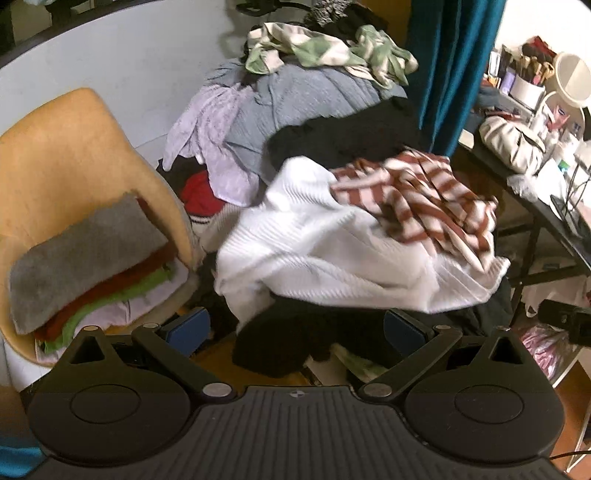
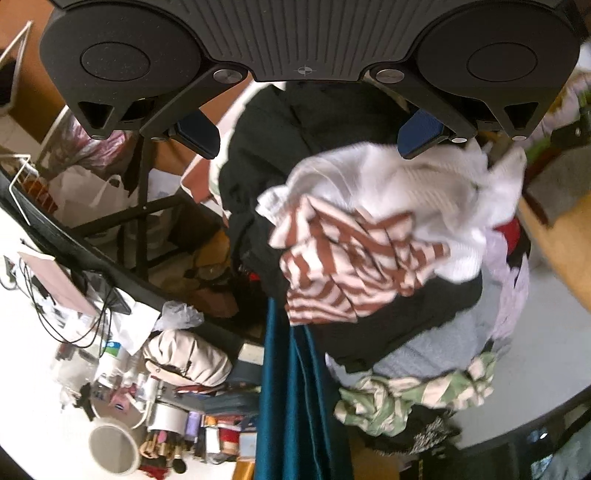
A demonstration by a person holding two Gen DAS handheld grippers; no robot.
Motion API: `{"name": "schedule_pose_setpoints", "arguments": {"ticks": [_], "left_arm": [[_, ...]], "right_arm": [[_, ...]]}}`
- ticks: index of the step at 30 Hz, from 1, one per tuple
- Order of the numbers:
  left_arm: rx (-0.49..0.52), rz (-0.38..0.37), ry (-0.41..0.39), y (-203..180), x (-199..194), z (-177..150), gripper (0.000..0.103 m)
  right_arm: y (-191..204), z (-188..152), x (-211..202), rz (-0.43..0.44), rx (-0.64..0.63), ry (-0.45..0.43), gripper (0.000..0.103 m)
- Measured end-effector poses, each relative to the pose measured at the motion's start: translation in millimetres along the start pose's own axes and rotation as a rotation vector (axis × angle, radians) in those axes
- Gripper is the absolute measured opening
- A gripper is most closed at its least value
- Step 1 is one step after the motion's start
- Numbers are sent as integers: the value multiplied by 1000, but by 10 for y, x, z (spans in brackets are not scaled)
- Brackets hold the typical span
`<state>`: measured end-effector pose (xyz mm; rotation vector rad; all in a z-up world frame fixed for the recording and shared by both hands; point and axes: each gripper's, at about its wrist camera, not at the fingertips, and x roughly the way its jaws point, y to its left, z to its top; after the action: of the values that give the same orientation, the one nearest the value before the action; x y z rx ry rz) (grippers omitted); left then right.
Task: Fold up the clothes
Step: 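Move both grippers toward the brown-and-white striped sweater on the clothes heap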
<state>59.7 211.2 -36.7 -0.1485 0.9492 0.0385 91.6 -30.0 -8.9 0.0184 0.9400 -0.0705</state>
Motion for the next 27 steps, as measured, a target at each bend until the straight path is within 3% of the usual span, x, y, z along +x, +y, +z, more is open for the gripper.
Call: {"name": "schedule_pose_setpoints", "arguments": {"ticks": [11,17,27], "left_arm": [[14,-105,-12,817,228,569,102],[65,-120,-23,1147,283,737,102],[12,-117,3,1669,343,761,102]], "right_arm": [[973,211,-69,-108,0,-30,102],[1284,218,-14,-105,53,6,102],[1751,252,83,-73,29,33,102]]}}
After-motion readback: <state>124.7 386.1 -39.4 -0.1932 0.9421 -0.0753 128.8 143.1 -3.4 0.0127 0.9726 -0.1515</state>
